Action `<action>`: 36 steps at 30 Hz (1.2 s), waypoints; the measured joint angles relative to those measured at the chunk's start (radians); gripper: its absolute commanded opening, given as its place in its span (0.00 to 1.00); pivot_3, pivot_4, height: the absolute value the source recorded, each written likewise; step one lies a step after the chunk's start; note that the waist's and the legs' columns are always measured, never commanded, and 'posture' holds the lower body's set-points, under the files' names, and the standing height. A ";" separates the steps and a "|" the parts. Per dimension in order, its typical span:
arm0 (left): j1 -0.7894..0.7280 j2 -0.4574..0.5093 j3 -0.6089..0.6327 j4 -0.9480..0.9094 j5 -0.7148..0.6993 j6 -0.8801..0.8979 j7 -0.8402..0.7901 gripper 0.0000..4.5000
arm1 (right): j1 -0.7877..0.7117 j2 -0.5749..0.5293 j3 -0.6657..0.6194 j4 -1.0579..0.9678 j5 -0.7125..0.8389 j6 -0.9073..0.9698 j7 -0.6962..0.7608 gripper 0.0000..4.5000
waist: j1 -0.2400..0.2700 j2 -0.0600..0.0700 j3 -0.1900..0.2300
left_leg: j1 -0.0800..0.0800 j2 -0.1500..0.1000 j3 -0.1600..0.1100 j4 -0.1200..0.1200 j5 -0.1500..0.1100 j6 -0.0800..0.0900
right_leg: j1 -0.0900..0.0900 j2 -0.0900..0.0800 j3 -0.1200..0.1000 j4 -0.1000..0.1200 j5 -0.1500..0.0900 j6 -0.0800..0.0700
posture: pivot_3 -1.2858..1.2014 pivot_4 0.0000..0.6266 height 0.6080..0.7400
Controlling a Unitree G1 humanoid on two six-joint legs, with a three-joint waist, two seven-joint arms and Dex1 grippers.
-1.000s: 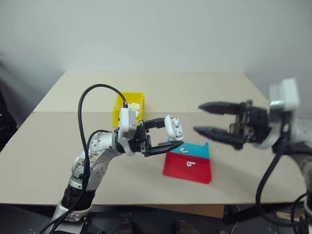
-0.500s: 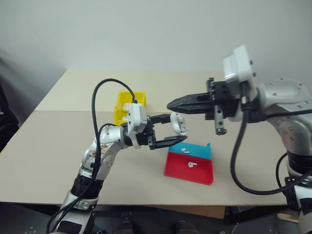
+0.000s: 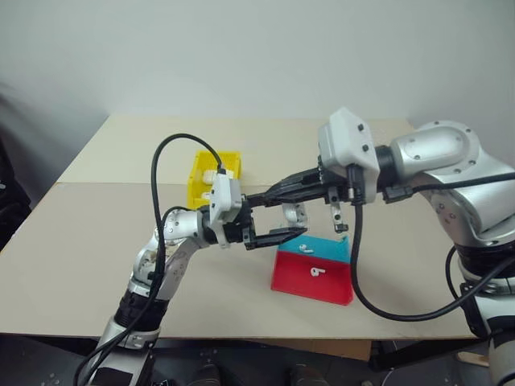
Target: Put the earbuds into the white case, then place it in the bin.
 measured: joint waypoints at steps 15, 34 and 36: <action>0.014 0.002 0.011 -0.005 -0.006 -0.004 0.008 0.62 | 0.014 -0.036 -0.008 0.028 -0.107 -0.078 0.074 0.01 | 0.000 0.000 0.000 | 0.000 0.000 0.000 0.000 0.000 0.000 | 0.000 0.000 0.000 0.000 0.000 0.000 | 0.52 0.24 1.00; -0.149 -0.165 0.136 0.049 0.146 -0.091 0.418 0.62 | 0.176 0.069 -0.333 0.071 -0.036 -0.064 -0.208 0.01 | 0.022 -0.001 0.001 | 0.000 -0.001 0.000 0.001 0.000 0.000 | 0.002 -0.001 0.000 -0.001 0.001 0.001 | 0.52 0.24 1.00; -0.235 -0.163 0.169 0.092 0.215 -0.091 0.541 0.62 | 0.274 0.064 -0.356 0.035 -0.035 -0.036 -0.250 0.01 | 0.023 -0.001 0.000 | 0.001 -0.002 0.000 0.001 0.000 0.000 | 0.002 -0.001 0.000 -0.001 0.001 0.001 | 0.52 0.24 1.00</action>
